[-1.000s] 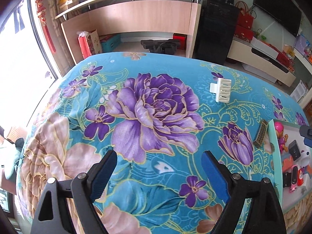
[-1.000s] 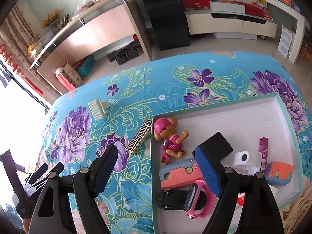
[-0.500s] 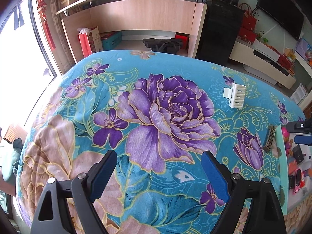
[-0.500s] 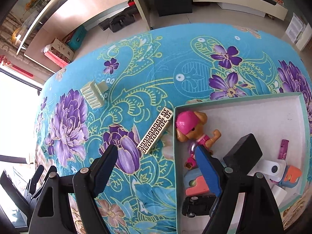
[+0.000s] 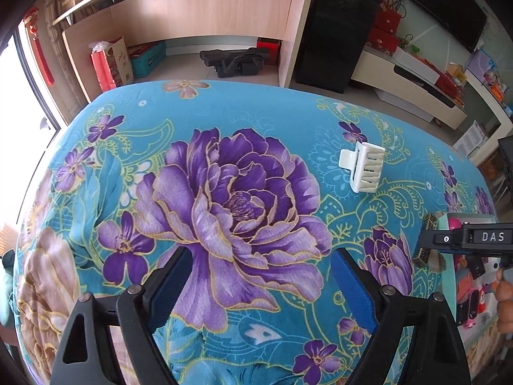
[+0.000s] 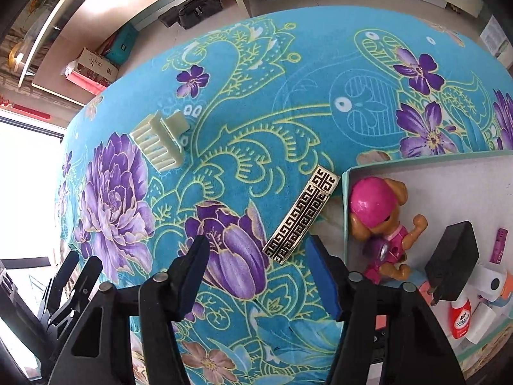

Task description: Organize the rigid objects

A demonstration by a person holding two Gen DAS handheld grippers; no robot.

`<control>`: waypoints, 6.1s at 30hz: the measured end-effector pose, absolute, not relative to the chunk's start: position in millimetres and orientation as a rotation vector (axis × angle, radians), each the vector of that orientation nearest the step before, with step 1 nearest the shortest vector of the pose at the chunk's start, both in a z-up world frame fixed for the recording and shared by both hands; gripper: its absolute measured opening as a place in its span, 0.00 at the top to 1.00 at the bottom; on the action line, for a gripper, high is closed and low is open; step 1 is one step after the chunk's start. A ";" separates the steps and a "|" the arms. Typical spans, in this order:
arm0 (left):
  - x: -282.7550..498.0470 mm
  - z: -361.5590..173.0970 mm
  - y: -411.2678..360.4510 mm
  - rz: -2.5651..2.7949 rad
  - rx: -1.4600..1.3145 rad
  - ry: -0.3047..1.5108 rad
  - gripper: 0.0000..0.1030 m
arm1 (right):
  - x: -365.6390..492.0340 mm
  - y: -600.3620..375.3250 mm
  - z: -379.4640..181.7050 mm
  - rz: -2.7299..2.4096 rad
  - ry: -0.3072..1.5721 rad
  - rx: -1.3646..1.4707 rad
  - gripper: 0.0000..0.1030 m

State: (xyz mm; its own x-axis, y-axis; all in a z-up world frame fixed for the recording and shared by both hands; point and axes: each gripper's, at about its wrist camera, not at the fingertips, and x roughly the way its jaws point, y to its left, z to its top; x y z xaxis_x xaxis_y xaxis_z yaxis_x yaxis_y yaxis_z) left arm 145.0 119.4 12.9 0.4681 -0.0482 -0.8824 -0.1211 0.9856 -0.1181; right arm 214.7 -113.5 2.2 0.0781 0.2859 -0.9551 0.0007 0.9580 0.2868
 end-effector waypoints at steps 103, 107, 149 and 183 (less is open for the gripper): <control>59.5 25.7 -171.8 -0.334 -0.048 1.260 0.45 | 104.3 -320.5 4.9 0.054 1.420 0.170 0.65; 51.8 34.8 -163.8 -0.325 -0.057 1.233 0.38 | 100.4 -322.8 8.3 0.042 1.414 0.188 0.61; -51.8 -15.3 -15.5 0.035 -0.130 1.053 0.00 | -27.4 -216.8 -12.6 0.023 1.142 0.179 0.09; -65.2 -7.7 -28.8 0.090 -0.045 0.967 0.00 | -49.2 -223.6 -7.0 -0.037 1.036 0.123 0.09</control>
